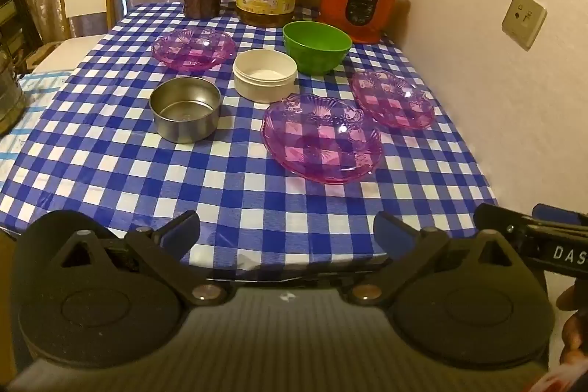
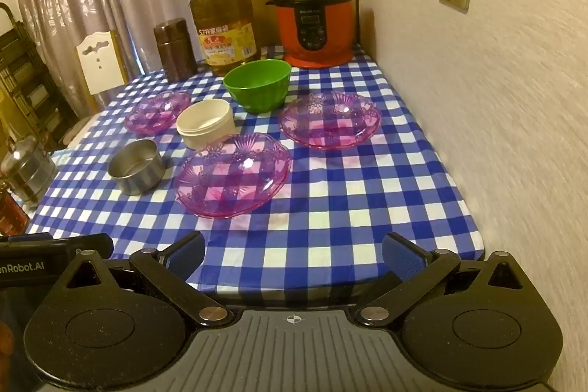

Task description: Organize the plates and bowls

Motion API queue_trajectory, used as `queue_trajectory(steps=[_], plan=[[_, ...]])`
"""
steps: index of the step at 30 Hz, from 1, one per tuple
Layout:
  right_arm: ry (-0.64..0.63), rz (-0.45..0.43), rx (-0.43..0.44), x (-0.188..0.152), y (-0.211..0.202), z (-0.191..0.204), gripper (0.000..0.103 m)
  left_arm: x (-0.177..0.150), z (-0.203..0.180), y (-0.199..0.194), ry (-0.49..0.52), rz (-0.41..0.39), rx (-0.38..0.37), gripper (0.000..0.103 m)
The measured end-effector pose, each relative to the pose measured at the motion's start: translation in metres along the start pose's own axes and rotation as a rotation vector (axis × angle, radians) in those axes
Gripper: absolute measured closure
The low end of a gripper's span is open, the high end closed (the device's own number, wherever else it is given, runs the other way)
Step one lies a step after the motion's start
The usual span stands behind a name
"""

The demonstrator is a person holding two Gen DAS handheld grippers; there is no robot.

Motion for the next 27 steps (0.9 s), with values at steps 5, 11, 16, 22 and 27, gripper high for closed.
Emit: queue_trajectory(steps=[5, 11, 16, 22, 27], plan=[[0.004, 0.004, 0.006, 0.0, 0.001, 0.001, 0.001, -0.001, 0.006, 0.0, -0.061, 0.017, -0.04, 0.009], [0.0, 0.005, 0.003, -0.002, 0.001, 0.0, 0.001, -0.002, -0.003, 0.002, -0.036, 0.031, -0.02, 0.009], [0.001, 0.005, 0.006, -0.001, 0.003, 0.001, 0.001, -0.001, -0.005, 0.002, -0.026, 0.032, -0.019, 0.009], [0.002, 0.006, 0.004, 0.0, 0.004, 0.003, 0.001, -0.002, -0.005, 0.003, -0.026, 0.032, -0.022, 0.009], [0.001, 0.006, 0.004, 0.0, 0.005, 0.004, 0.001, -0.003, -0.006, 0.003, -0.023, 0.033, -0.025, 0.009]])
Point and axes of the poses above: each gripper's, at about its wrist camera, not at the fingertips, and y roughly the way its jaws point, z to its left, x to its top, the point moved 9 cm from there along y, roughly the way its jaws point, and after that the axes turned 12 degrees about x, right-handed, at the moved point
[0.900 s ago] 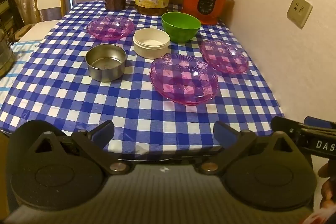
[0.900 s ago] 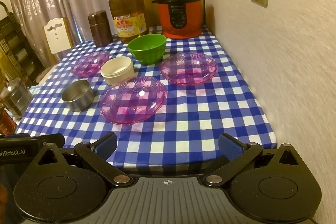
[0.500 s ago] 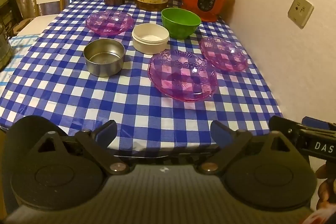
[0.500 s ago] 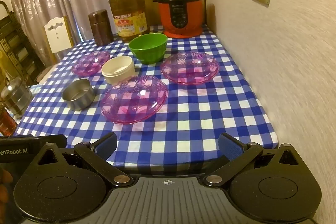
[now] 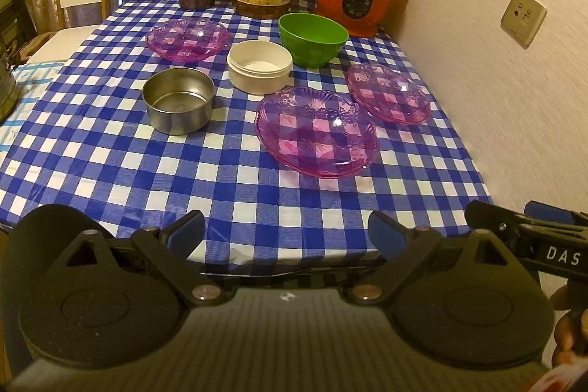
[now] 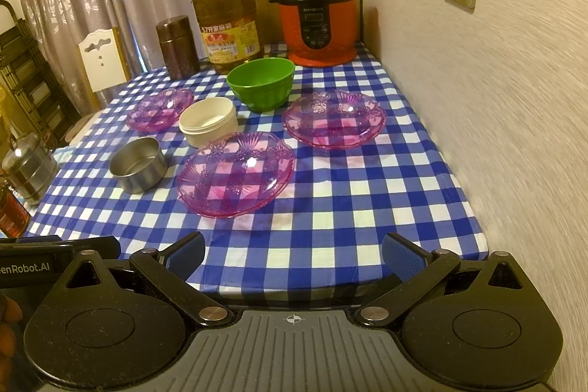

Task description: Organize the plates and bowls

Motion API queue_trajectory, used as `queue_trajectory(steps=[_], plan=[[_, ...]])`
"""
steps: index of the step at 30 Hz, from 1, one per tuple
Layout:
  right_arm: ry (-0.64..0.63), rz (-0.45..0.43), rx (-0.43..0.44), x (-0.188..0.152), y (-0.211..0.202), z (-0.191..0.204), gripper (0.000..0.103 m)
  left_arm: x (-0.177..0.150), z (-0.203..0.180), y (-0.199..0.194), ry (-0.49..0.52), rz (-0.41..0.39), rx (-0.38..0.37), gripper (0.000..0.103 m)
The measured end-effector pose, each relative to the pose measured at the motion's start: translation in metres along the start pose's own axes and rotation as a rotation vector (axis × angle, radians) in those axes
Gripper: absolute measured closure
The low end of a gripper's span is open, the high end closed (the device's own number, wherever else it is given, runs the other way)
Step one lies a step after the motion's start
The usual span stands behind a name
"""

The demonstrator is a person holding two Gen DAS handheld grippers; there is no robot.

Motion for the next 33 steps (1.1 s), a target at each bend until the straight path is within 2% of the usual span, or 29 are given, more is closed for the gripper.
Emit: queue_trajectory(steps=[33], plan=[[0.004, 0.003, 0.001, -0.0006, 0.001, -0.0012, 0.001, -0.0036, -0.0022, 0.0025, -0.003, 0.006, -0.006, 0.009]])
Point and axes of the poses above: each gripper's, at about its wrist camera, not at the fingertips, and y roughly the way its jaws point, z to its left, x to its top, the point moved 9 cm from there along y, roughly the way its jaws point, and after that the axes turned 12 degrees about x, right-handed, at the moved point
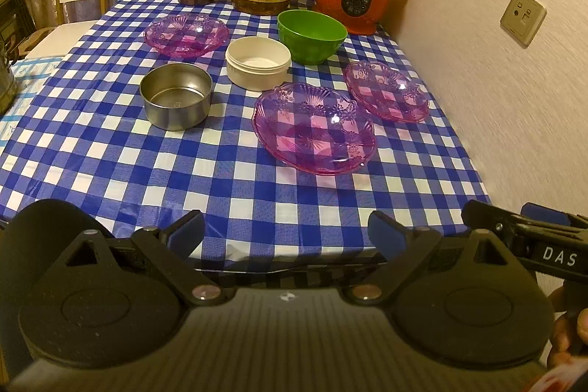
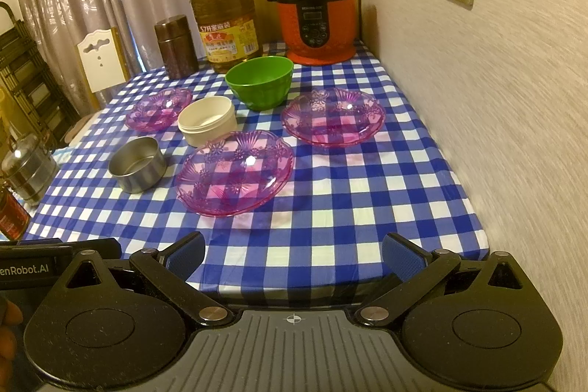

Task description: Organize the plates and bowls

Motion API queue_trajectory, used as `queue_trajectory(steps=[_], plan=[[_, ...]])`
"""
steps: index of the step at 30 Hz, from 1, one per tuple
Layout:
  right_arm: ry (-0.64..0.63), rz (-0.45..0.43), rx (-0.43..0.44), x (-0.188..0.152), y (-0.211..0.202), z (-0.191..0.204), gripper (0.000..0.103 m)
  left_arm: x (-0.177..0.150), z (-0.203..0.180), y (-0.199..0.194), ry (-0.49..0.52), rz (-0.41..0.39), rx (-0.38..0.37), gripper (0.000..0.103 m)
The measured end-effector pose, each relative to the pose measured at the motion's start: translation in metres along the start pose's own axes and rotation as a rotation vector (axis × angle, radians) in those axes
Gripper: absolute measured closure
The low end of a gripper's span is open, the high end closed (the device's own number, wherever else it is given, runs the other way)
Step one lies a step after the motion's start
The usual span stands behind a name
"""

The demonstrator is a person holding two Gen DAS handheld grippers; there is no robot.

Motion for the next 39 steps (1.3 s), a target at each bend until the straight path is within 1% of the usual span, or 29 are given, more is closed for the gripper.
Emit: queue_trajectory(steps=[39], plan=[[0.008, 0.002, 0.0, -0.0026, 0.0022, 0.0015, 0.001, -0.0026, 0.001, 0.0028, -0.004, 0.01, -0.009, 0.009]])
Point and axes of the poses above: each gripper's, at about its wrist camera, not at the fingertips, and y roughly the way its jaws point, z to its left, x to its top, the point moved 9 cm from there along y, roughly the way its jaws point, and after that the axes turned 12 degrees about x, right-handed, at the moved point
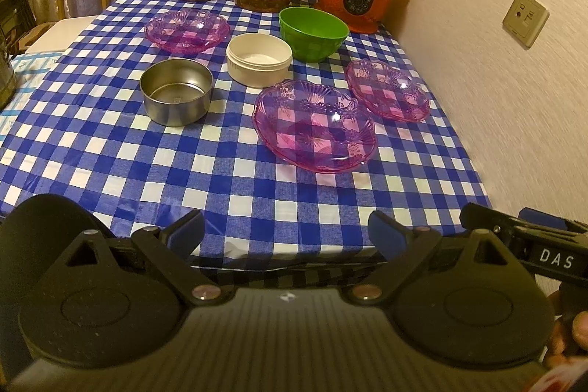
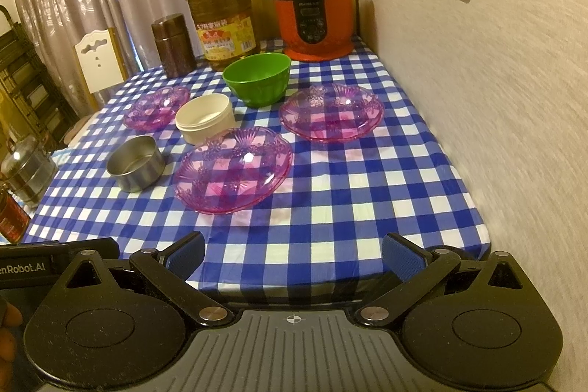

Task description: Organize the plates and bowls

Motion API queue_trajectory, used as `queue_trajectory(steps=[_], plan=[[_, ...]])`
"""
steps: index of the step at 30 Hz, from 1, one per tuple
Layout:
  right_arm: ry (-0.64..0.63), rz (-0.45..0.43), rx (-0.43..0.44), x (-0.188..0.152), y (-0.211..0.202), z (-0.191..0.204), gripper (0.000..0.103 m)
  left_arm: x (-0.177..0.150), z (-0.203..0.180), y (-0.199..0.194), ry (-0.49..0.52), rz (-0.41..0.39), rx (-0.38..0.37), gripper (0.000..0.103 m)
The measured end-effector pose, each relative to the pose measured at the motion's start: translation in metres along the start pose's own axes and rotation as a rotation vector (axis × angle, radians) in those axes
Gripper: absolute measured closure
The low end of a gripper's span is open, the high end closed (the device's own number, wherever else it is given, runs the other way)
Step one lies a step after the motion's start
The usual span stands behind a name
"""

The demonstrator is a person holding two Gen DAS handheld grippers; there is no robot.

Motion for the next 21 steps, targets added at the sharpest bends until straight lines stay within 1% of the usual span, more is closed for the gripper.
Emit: queue_trajectory(steps=[5, 11, 17, 21], plan=[[0.008, 0.006, -0.003, -0.006, 0.011, -0.006, 0.001, 0.002, 0.002, 0.007, -0.026, 0.016, -0.015, 0.009], [0.034, 0.014, 0.008, 0.001, 0.025, -0.015, 0.001, 0.015, 0.005, 0.027, -0.071, 0.051, -0.031, 0.009], [0.064, 0.015, 0.02, 0.015, 0.052, -0.023, 0.001, 0.034, 0.012, 0.061, -0.132, 0.073, -0.062, 0.009], [0.08, 0.011, 0.022, 0.026, 0.074, -0.031, 0.001, 0.048, 0.014, 0.09, -0.156, 0.074, -0.059, 0.009]])
Point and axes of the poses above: each gripper's, at about its wrist camera, not at the fingertips, and y roughly the way its jaws point, z to its left, x to its top, the point moved 9 cm from there along y, roughly the way its jaws point, and after that the axes turned 12 degrees about x, right-handed, at the moved point
